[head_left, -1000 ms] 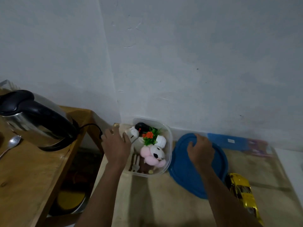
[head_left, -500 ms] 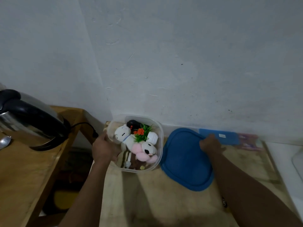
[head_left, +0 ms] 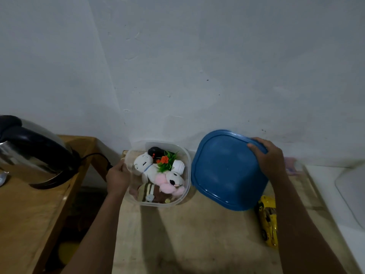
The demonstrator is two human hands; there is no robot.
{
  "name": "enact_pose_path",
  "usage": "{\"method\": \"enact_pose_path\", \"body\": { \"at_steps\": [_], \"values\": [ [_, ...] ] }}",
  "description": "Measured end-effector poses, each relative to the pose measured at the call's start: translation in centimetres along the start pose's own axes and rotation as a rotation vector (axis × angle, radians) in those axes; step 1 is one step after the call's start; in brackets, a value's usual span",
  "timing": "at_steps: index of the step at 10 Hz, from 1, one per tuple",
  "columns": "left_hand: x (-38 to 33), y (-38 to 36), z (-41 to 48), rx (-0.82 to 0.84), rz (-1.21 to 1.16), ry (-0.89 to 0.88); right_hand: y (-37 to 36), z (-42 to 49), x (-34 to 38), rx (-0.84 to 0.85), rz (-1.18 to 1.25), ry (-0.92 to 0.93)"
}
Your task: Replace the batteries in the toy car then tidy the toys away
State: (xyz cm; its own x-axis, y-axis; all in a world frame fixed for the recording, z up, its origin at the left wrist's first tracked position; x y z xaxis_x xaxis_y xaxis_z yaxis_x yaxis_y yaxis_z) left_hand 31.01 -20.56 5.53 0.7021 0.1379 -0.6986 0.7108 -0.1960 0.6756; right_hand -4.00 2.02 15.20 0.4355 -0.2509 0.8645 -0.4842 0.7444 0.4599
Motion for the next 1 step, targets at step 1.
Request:
{"method": "enact_pose_path", "body": {
  "at_steps": [1],
  "values": [
    [-0.03, 0.16, 0.37, 0.036, -0.023, 0.029, 1.17, 0.89, 2.73, 0.036, 0.027, 0.011]
  ]
}}
Point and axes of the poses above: each hand's wrist, its own z-axis towards the middle knuckle, its own y-axis out of the back of the hand, x = y × z, the point moved 1 cm from there along z, towards the middle knuckle, and after that the axes turned 14 degrees about z, right-handed, at the moved point
